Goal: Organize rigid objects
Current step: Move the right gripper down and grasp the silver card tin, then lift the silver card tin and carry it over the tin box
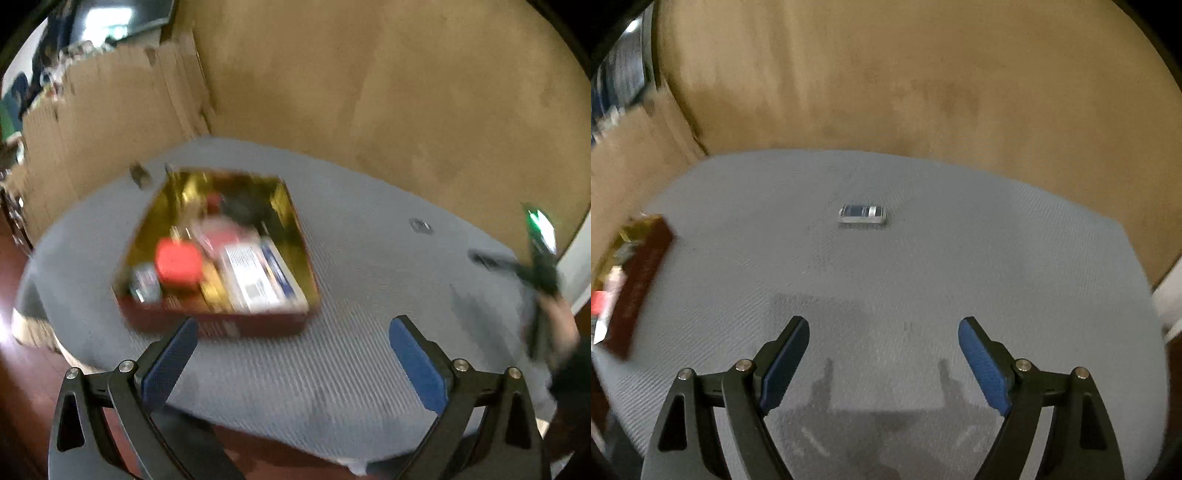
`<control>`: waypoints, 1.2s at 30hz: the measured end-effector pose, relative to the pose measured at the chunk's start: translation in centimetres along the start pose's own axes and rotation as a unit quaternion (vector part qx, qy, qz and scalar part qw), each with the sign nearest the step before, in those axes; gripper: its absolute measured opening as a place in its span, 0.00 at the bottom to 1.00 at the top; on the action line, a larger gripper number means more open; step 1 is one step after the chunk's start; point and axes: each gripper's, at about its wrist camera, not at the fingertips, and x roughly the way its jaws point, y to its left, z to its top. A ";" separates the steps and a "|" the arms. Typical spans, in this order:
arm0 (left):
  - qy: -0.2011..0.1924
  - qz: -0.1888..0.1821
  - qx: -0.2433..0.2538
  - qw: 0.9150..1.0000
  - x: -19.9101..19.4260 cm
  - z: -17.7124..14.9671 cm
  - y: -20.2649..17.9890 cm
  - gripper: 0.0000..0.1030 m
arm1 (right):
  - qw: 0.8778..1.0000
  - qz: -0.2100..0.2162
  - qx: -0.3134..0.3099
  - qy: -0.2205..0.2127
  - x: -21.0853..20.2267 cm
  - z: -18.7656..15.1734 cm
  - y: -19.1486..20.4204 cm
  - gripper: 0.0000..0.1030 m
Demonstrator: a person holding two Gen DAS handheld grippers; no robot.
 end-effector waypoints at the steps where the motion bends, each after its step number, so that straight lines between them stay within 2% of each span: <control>1: 0.010 -0.004 0.004 1.000 0.4 -0.8 -0.2 0.99 | 1.000 -0.004 -0.009 0.002 1.0 0.9 0.4 0.83; 4: 0.040 -0.015 0.020 0.999 1.8 -2.0 -0.8 0.99 | 0.999 -0.011 -0.030 0.021 4.6 3.6 2.2 0.83; 11: 0.063 -0.027 0.011 0.998 2.9 -2.5 -0.1 0.99 | 0.997 -0.057 -0.045 0.036 10.6 7.5 3.8 0.83; 17: 0.065 -0.030 -0.002 0.997 3.1 -2.4 0.1 0.99 | 0.997 -0.050 -0.019 0.049 14.2 8.9 2.8 0.83; 22: 0.069 -0.026 0.003 0.997 3.3 -2.6 -0.2 0.99 | 0.998 0.004 0.047 0.038 15.2 9.0 0.5 0.84; 26: 0.074 -0.026 -0.002 0.997 3.3 -2.8 0.0 0.99 | 0.999 -0.011 0.035 0.031 14.9 8.8 0.8 0.82; 27: 0.074 -0.027 -0.003 0.997 3.3 -2.8 0.0 0.99 | 0.999 -0.009 0.034 0.029 14.8 8.7 0.9 0.80; 28: 0.075 -0.027 -0.003 0.997 3.3 -2.8 0.0 0.99 | 0.999 -0.003 0.031 0.023 14.2 8.6 1.5 0.65; 29: 0.077 -0.026 -0.002 0.997 3.4 -2.8 -0.1 0.99 | 0.999 -0.006 0.025 0.019 13.9 8.5 1.8 0.59; 35: 0.069 -0.027 0.002 0.997 3.0 -2.3 -0.5 0.99 | 1.000 -0.016 -0.002 0.010 10.8 7.4 3.4 0.59; 36: 0.067 -0.028 0.003 0.997 2.8 -2.2 -0.5 0.99 | 1.000 -0.018 -0.004 0.006 10.7 8.1 3.1 0.59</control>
